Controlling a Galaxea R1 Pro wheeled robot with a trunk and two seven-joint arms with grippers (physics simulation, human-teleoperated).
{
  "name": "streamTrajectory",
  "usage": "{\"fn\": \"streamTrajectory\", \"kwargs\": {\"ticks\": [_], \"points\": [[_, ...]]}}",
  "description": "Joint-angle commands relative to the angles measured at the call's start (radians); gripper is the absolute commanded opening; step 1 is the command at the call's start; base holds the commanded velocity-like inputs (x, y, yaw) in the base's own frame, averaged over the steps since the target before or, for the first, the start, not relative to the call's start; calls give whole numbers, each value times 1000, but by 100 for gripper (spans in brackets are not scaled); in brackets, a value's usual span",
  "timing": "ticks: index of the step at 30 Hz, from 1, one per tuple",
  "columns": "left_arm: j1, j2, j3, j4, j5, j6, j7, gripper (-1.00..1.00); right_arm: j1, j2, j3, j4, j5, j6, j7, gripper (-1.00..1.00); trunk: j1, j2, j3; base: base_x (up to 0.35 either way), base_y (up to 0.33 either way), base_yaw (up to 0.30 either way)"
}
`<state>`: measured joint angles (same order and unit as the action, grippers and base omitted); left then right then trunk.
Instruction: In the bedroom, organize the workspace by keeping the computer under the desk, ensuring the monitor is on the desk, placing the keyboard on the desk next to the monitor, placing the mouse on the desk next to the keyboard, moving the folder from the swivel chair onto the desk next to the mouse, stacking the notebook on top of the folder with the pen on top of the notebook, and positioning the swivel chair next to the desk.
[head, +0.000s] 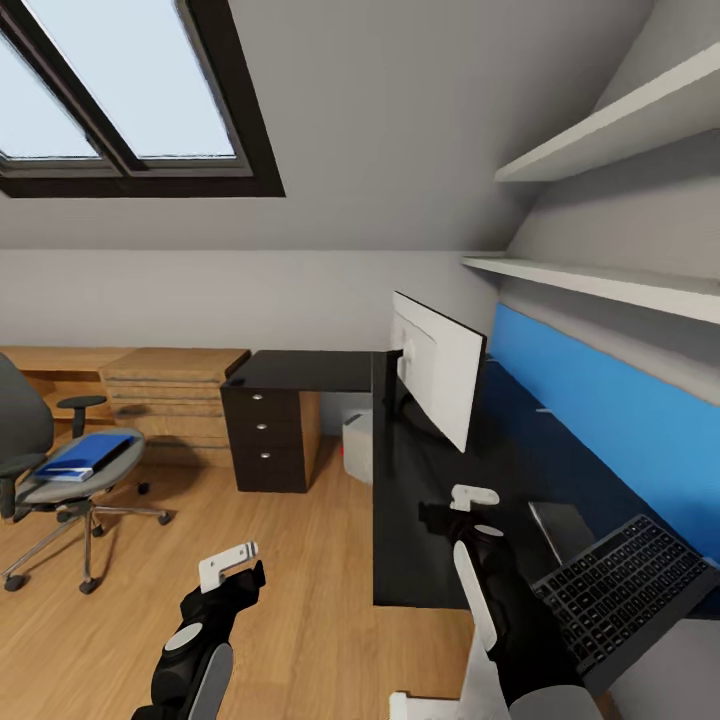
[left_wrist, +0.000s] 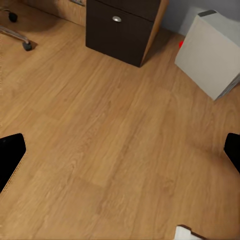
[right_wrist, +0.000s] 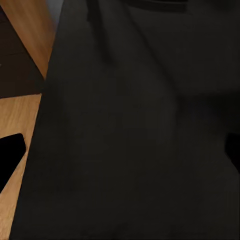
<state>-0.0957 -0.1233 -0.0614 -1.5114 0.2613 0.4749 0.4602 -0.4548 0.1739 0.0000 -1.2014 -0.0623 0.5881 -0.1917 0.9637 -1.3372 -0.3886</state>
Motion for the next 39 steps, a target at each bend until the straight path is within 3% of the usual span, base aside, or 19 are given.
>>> {"fn": "streamTrajectory", "kwargs": {"ticks": [1,20,23,29,39], "points": [[0,1,-1,-1,11,1,9,100,-1,1,0,-1,-7,4,-7,100,0,-1,-1,-74,328,-25],[0,0,-1,-1,12,2,9,100,-1,1,-8,-2,-7,-1,-8,100,0,-1,-1,-166,284,-25],[-1,0,-1,-1,12,2,9,100,-1,1,-21,-2,-25,-2,-7,100,0,-1,-1,-243,221,-191],[-1,0,-1,-1,12,2,9,100,-1,1,-68,-1,-122,-3,-5,100,0,-1,-1,-197,154,-239],[-1,-1,-1,-1,12,4,9,100,-1,-30,-140,9,-345,-6,-3,100,0,-1,-1,-93,67,-270]]}}
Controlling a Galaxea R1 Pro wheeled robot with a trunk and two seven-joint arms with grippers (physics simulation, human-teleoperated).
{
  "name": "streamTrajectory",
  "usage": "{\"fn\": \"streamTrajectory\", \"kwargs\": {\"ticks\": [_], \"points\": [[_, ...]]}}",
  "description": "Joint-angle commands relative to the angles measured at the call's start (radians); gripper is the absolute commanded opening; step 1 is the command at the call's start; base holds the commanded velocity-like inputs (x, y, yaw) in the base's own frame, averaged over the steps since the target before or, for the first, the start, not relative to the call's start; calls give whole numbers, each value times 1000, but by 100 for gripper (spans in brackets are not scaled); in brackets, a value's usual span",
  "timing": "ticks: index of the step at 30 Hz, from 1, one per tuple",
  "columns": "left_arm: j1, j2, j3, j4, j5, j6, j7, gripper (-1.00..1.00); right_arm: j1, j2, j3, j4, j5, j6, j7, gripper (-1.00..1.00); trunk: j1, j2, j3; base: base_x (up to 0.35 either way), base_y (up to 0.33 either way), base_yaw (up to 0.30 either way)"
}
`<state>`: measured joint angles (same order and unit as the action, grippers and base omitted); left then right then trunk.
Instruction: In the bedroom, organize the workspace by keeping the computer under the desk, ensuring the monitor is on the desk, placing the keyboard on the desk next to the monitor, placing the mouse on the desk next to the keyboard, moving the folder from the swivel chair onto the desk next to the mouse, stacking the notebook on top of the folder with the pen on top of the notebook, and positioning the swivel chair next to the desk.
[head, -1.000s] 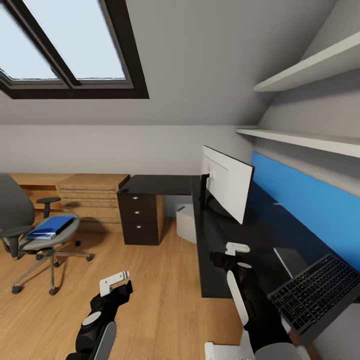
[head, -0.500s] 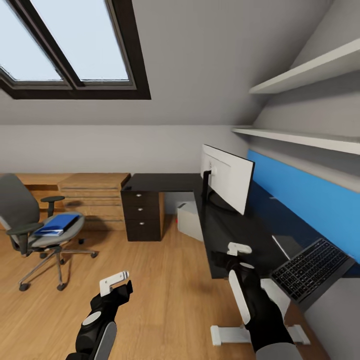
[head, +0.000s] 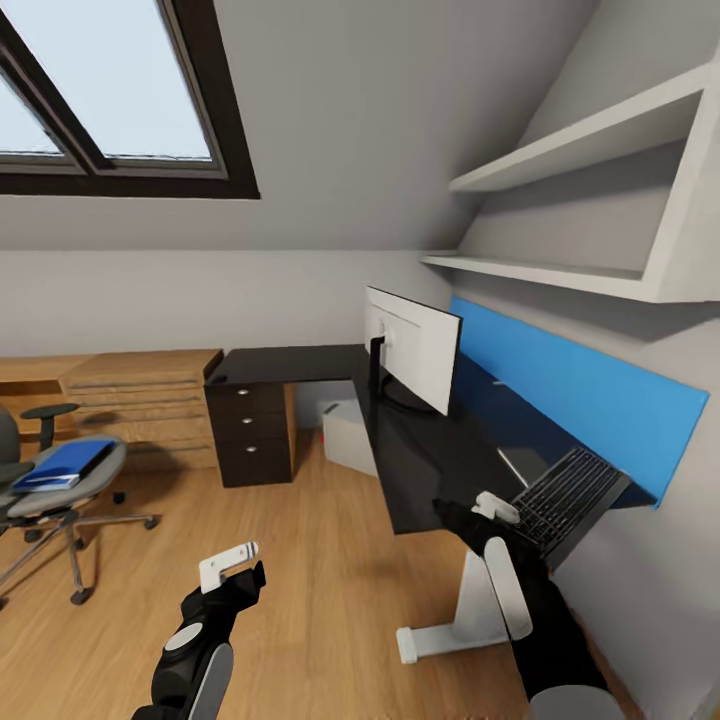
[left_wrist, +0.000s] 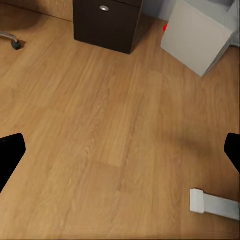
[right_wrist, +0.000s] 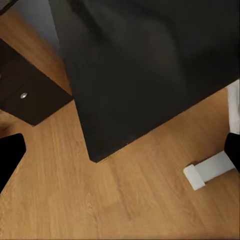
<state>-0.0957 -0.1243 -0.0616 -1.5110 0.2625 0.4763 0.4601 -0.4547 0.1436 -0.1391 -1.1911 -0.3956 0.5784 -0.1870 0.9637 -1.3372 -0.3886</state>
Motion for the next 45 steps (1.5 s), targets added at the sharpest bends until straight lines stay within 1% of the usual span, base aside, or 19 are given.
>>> {"fn": "streamTrajectory", "kwargs": {"ticks": [1,2,5,6,10,12,22,26,29,32,33,35,36,37,38,39,41,42,45], "points": [[-1,0,-1,-2,11,2,9,100,-1,-2,-8,2,-31,3,-8,100,0,-1,-1,-23,17,-285],[0,0,-1,-2,11,2,9,100,-1,-9,-26,12,-69,2,-7,100,0,-1,-1,-15,11,-288],[0,0,-1,-2,11,2,9,100,0,-19,-59,37,-121,2,-4,100,0,-1,-1,-10,7,-289],[-1,0,-1,-2,11,2,9,100,0,-24,-79,56,-151,1,-3,100,0,-1,-1,-5,4,-290],[0,0,-1,-2,11,1,9,100,1,-30,-105,92,-204,-1,3,100,0,-1,-1,-3,2,-291],[0,0,-1,-3,11,1,9,100,1,-32,-112,105,-218,-6,7,100,0,-1,-1,-1,1,-291],[-1,0,-1,-3,11,1,9,100,1,-34,-118,120,-234,-31,14,100,0,-1,-1,0,0,-286],[0,0,-1,-3,11,1,9,100,1,-33,-112,120,-230,-37,14,100,0,-1,-1,0,0,-101],[0,0,-1,-3,11,1,9,100,1,-31,-106,123,-230,-70,14,100,0,-1,0,0,0,-20],[0,0,-1,-3,11,1,9,100,1,-27,-92,148,-230,-139,13,100,0,-1,0,0,0,-7],[0,0,-1,-3,11,1,9,100,1,-26,-81,172,-231,-192,12,100,0,-1,0,0,0,-4],[0,0,-1,-3,11,1,9,100,1,-24,-71,200,-233,-259,12,100,0,-1,0,0,0,-3],[0,0,-1,-3,11,1,9,100,1,-22,-64,231,-235,-340,11,100,0,-1,0,0,0,-1],[0,0,-1,-3,11,1,9,100,0,-19,-60,246,-237,-384,11,100,0,-1,0,0,0,-1],[0,0,-1,-3,11,1,9,100,0,-1,-53,308,-240,-567,10,100,0,-1,0,0,0,0],[0,0,-1,-3,11,1,9,100,0,6,-52,323,-241,-611,10,100,0,-1,0,0,0,0],[0,0,-1,-3,11,1,9,100,-1,29,-49,369,-242,-755,9,100,0,-1,0,0,0,0],[0,-1,-1,-3,10,1,9,100,-1,31,-47,394,-242,-818,9,100,0,-1,0,0,0,0],[0,-1,-1,-4,10,1,9,100,-1,31,-46,424,-243,-876,9,100,0,-1,0,0,0,0]]}}
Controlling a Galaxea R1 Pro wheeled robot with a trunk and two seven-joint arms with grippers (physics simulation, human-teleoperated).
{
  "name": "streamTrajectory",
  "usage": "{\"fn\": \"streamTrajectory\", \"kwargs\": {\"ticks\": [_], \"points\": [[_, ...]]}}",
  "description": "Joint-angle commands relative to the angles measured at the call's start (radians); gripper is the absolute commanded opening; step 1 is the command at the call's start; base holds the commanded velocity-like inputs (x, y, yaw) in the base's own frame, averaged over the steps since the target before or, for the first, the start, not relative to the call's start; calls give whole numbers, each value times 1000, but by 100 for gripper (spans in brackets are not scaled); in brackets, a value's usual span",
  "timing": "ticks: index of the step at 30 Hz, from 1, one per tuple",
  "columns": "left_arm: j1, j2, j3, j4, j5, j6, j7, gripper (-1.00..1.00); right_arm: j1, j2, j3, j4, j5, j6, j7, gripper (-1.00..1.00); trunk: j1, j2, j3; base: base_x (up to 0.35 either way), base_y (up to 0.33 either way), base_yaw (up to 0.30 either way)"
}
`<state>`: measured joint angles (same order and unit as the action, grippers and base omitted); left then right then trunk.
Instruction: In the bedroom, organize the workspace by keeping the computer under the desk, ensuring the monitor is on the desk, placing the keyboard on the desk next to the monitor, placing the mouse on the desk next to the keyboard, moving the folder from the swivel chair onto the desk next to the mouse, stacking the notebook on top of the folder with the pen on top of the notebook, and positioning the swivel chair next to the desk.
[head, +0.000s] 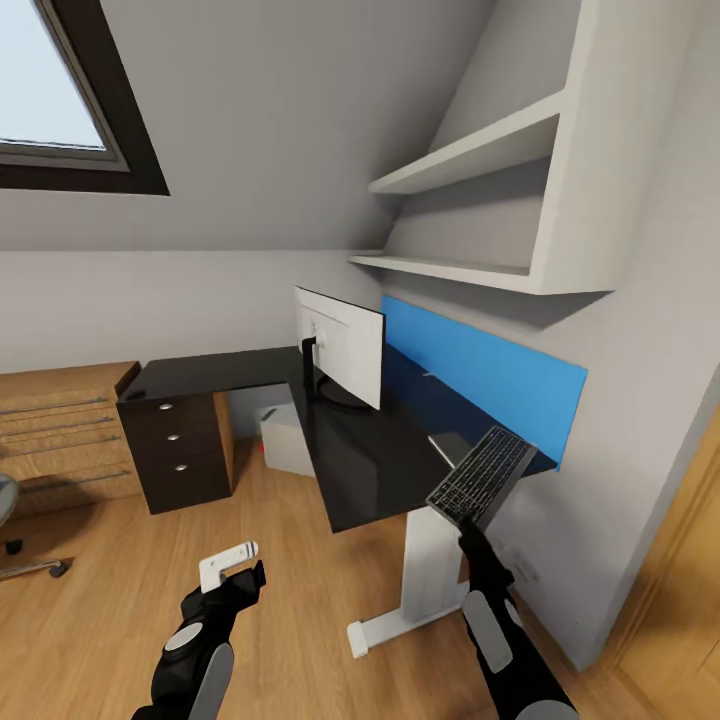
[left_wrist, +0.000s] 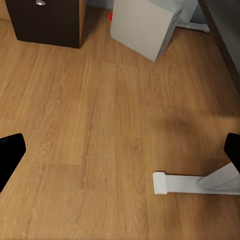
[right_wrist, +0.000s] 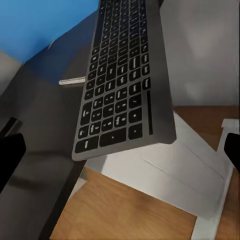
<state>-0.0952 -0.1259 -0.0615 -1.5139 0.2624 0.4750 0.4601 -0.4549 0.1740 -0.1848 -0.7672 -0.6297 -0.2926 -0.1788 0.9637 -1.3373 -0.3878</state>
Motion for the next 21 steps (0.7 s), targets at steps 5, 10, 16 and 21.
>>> {"fn": "streamTrajectory", "kwargs": {"ticks": [5,10,16,21], "points": [[-1,0,-1,-21,11,2,11,100,-1,1,0,30,-37,-61,1,100,0,-1,-1,0,0,0],[0,-1,-3,-37,13,2,12,100,-1,1,1,67,-133,-191,2,100,12,-22,-11,0,0,0],[0,-1,-3,-40,23,2,14,100,-1,1,1,69,-335,-171,3,100,35,-64,-29,0,0,0],[-1,0,-3,-39,32,4,14,100,-1,1,0,54,-604,-42,17,100,54,-99,-45,0,0,0]]}}
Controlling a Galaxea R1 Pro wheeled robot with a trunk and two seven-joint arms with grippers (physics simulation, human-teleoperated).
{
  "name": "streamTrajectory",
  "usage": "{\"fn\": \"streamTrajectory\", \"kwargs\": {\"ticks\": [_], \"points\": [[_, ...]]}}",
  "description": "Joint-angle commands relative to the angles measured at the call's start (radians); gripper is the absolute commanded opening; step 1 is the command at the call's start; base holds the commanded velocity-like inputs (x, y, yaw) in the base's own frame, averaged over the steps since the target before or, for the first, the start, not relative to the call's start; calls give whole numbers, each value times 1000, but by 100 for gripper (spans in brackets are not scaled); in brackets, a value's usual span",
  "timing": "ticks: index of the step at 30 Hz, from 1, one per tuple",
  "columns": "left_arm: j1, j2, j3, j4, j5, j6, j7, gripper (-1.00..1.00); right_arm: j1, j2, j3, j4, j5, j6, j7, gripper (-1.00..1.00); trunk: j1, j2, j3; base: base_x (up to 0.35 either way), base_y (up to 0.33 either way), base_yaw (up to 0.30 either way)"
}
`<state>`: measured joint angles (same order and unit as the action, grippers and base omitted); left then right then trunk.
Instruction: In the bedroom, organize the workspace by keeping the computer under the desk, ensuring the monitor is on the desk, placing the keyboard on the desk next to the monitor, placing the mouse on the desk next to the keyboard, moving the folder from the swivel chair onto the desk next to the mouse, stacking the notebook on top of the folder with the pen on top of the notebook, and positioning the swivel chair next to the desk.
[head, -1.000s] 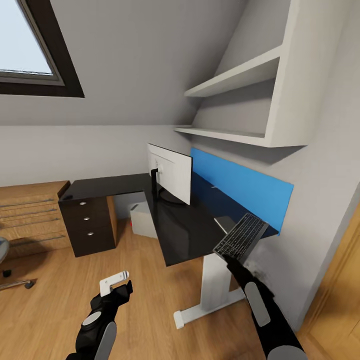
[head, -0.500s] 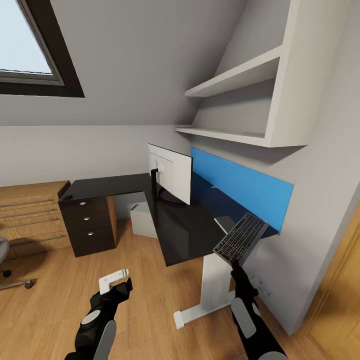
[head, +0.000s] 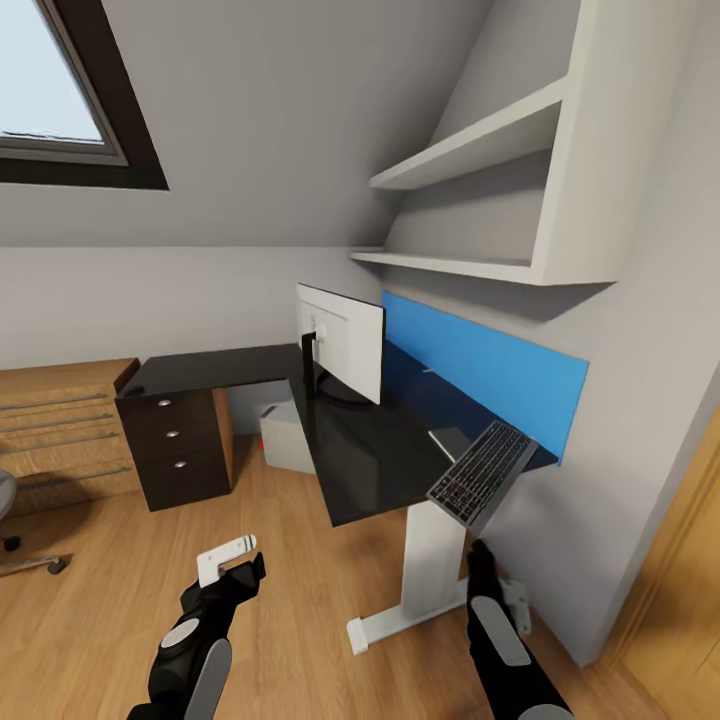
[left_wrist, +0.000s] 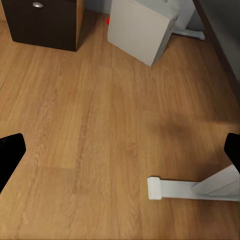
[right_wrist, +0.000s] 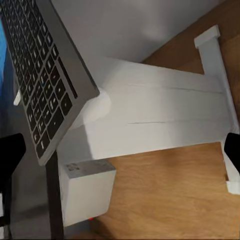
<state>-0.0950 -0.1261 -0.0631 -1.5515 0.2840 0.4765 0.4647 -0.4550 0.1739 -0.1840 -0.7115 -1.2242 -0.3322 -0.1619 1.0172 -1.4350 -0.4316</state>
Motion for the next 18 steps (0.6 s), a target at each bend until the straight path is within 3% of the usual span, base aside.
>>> {"fn": "streamTrajectory", "kwargs": {"ticks": [1,6,12,18], "points": [[-1,0,-1,-1,11,2,9,100,-1,1,-1,-2,-19,5,6,100,4,-8,-4,0,0,0],[-1,0,-2,3,12,3,9,100,-1,1,-1,-6,-51,34,95,100,23,-43,-20,0,0,0],[-1,0,-3,6,12,4,9,100,-1,1,-1,-5,-58,41,218,100,46,-85,-39,0,0,0],[-1,0,-3,6,12,3,9,100,-1,1,8,-1,-54,36,256,100,69,-127,-58,0,0,0]]}}
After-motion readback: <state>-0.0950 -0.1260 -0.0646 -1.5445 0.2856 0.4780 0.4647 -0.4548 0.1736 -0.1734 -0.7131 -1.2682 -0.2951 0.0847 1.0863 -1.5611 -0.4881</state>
